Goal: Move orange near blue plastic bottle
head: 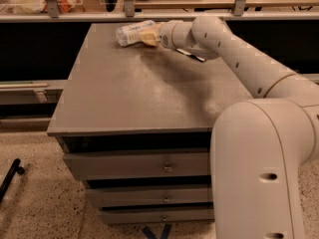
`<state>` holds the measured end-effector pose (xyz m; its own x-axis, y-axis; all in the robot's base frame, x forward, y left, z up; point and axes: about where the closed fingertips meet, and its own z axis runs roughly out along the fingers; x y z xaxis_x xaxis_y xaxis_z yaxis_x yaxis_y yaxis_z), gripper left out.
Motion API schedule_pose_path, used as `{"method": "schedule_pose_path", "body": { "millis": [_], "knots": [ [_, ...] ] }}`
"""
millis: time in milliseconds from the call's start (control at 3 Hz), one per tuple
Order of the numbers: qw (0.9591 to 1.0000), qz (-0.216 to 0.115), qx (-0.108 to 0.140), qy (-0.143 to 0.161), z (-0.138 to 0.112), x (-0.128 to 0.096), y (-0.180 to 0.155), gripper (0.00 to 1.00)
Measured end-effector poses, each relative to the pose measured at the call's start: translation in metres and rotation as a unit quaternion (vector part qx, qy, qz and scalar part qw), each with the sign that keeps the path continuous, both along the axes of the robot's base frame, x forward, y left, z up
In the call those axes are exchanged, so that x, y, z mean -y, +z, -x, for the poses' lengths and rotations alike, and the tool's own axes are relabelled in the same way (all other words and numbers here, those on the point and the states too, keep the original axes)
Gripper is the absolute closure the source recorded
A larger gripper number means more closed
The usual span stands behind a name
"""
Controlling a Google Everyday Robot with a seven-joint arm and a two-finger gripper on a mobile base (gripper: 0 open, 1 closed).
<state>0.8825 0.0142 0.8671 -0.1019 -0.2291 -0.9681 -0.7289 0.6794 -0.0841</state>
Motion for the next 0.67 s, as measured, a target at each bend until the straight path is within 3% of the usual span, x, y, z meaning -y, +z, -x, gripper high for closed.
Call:
{"method": "schedule_pose_path", "body": {
  "millis": [333,667],
  "knots": [
    [1.0000,-0.004,0.000,0.001,0.0049,0.0011,-0.0022,0.00],
    [1.0000,-0.007,0.002,0.003,0.0091,0.0026,-0.0035,0.00]
  ]
}}
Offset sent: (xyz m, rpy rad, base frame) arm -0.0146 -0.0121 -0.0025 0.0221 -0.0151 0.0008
